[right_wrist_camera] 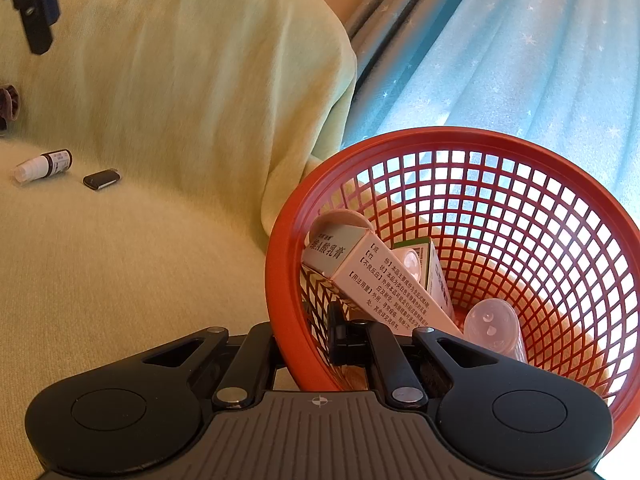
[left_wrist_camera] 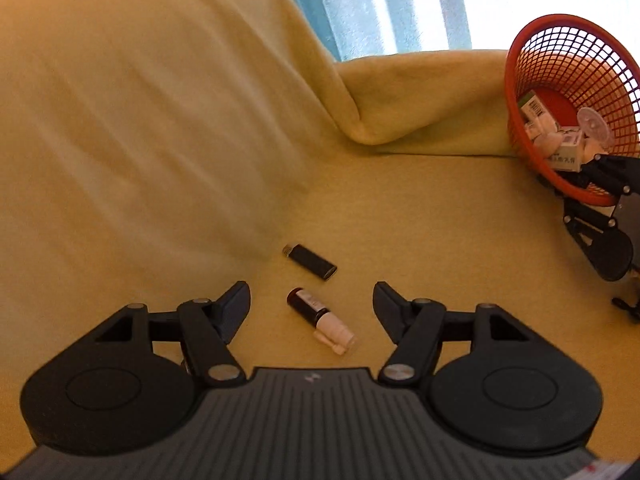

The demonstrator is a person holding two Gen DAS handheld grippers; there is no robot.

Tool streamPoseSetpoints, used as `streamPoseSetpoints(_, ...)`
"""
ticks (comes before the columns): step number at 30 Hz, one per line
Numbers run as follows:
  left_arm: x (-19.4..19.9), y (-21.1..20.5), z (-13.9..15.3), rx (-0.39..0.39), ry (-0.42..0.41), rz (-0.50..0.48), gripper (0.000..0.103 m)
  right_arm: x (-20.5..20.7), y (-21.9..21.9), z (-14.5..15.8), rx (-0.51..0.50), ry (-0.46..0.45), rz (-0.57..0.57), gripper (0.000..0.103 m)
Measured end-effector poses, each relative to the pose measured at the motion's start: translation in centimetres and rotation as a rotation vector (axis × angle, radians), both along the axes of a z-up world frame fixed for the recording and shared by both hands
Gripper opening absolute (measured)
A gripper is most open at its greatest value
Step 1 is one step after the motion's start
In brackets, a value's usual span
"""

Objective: Organize objects
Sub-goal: 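Return the left gripper to the dark crumpled wrapper and grasp it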

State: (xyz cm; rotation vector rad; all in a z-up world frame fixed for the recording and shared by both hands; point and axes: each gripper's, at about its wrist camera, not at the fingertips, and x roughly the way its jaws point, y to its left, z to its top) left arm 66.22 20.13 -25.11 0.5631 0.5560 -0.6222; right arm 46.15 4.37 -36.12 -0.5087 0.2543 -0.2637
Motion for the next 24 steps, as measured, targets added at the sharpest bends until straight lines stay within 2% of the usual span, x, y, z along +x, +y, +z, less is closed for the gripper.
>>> streamPoseSetpoints(5,0.7,0.1,-1.5,0.027,0.042,0.059,0.064,-0.3,-0.1,0.1,0.0,0.0,0.0,0.003)
streamPoseSetpoints(12,1.8,0.4,-3.2,0.046,0.072,0.094,0.064,-0.3,-0.1,0.1,0.002,-0.001,0.0,0.003)
streamPoseSetpoints(20,3.8,4.8,-4.6,0.116,0.019,0.241,0.066,-0.6,-0.1,0.1,-0.007,0.006,0.002,0.003)
streamPoseSetpoints(24,4.7,5.8,-5.8,0.128,0.019,0.291,0.065,-0.7,-0.1,0.1,-0.007,0.006,0.002,0.003)
